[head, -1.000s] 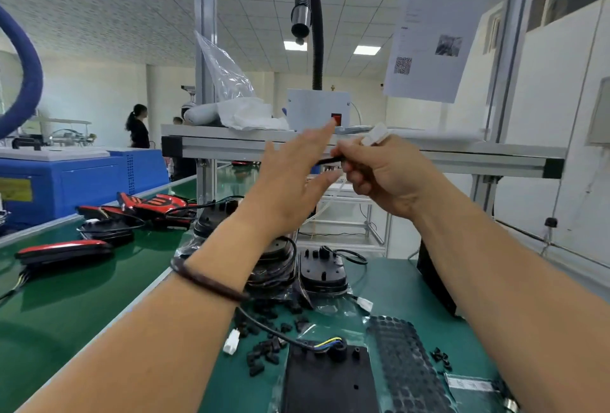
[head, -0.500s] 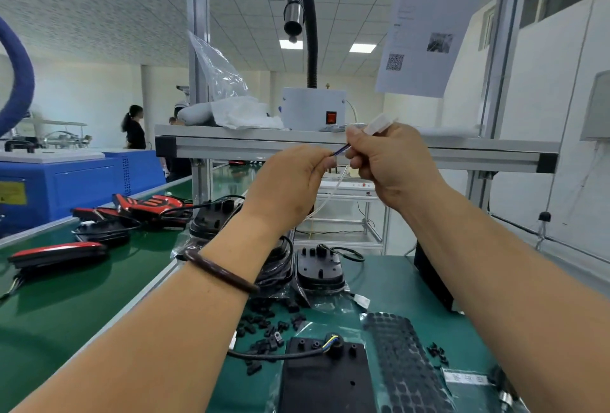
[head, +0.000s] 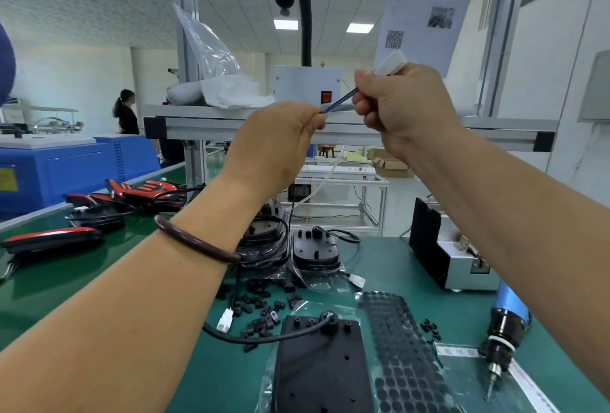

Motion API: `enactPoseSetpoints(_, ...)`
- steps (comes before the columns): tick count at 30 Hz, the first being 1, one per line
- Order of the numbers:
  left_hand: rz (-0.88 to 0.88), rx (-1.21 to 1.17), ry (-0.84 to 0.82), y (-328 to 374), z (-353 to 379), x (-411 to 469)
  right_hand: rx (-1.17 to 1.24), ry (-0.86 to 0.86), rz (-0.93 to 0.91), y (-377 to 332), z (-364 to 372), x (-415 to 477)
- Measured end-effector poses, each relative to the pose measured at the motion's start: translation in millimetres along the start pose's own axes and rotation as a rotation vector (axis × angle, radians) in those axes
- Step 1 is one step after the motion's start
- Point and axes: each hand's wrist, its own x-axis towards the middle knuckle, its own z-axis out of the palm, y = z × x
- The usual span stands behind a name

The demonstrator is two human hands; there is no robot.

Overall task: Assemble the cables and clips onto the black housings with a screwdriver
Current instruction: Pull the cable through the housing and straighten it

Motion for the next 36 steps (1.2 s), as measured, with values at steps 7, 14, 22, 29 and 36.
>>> enactPoseSetpoints(7, 0.084, 0.063, 0.074, 4.8, -6.1, 11.1, 0.03, 0.059, -0.03, -15.5, -6.5, -0.1)
enactPoseSetpoints(14, -0.131, 0.049, -0.086, -14.9, 7.7, -24.3, 0.263, 0.116, -0.011, -8.8, -21.5, 7.6)
enactPoseSetpoints(22, -0.932, -0.869, -0.448, -19.0, 54.5, -186.4, 0.83, 0.486, 0.246, 72.5, -65.7, -7.8)
enactPoseSetpoints(29, -0.643, -0.588, -0.727, 1.4, 79.3, -175.8, 0.681, 0.548, 0.644, 182.5, -48.5, -91.0)
enactPoseSetpoints(36, -0.547, -0.435, -0.674, 6.3, 95.0, -169.1, 0.128, 0.22, 0.872, 212.0, -58.6, -116.7)
